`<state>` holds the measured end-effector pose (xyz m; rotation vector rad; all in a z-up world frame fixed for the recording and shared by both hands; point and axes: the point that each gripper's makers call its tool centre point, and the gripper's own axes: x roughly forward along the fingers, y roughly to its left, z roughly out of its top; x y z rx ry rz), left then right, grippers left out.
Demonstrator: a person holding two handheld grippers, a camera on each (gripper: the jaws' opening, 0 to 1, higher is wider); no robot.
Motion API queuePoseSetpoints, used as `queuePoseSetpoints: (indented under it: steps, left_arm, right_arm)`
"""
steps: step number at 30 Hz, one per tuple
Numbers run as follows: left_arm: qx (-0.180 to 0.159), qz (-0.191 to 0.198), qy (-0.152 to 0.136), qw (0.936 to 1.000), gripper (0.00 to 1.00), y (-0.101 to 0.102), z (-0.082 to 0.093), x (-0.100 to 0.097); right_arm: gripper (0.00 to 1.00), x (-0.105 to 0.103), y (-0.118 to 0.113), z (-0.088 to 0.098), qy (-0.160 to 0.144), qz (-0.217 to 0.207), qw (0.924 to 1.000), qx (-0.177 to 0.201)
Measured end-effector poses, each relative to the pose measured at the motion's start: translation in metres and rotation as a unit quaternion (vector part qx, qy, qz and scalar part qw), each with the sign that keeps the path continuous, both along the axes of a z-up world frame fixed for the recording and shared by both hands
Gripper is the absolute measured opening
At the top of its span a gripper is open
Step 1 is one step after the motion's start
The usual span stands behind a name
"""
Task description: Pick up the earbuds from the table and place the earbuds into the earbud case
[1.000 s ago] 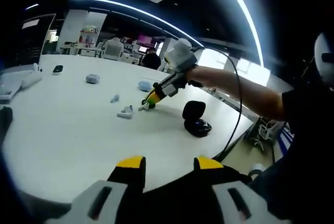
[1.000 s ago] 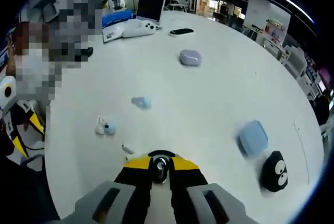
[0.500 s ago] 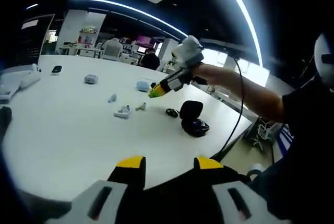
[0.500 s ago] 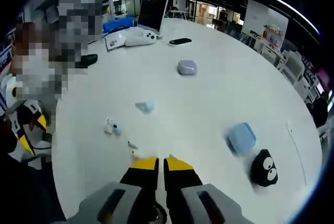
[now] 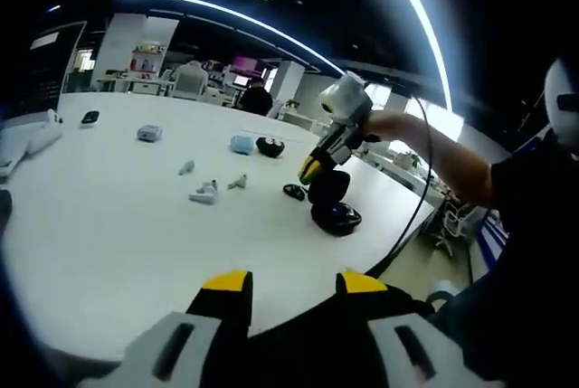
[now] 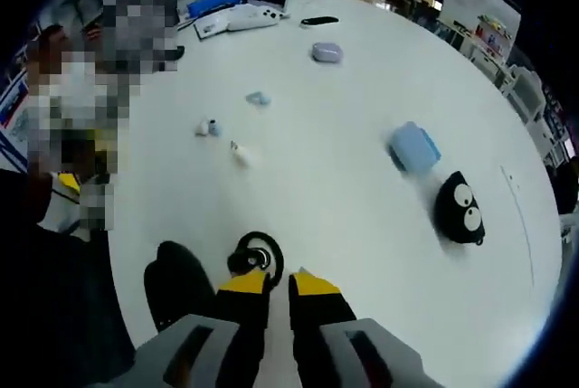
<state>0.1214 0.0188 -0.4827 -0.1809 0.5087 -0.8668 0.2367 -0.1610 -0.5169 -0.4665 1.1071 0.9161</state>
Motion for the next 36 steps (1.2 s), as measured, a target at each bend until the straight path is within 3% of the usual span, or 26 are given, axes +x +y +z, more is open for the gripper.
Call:
queuePoseSetpoints:
  steps: [12,23,36]
  left_arm:
    - [0.008,0.004,0.007,0.9999,0.39,-0.001,-0.002,0.001]
    - [0.01,0.008,0.011,0.9998,0.39,-0.001,-0.002,0.004]
    - [0.011,-0.001,0.009,0.9999,0.39,-0.011,0.001,0.004]
  right_arm:
    - [0.04,0.012,0.015,-0.004,-0.007,0.008,0.9999,-0.007]
    - [0.02,0.027,0.022,0.001,-0.032,0.023,0.9992,-0.007]
    - [0.02,0.029,0.018,0.034,-0.065,0.034,0.9973,0.009]
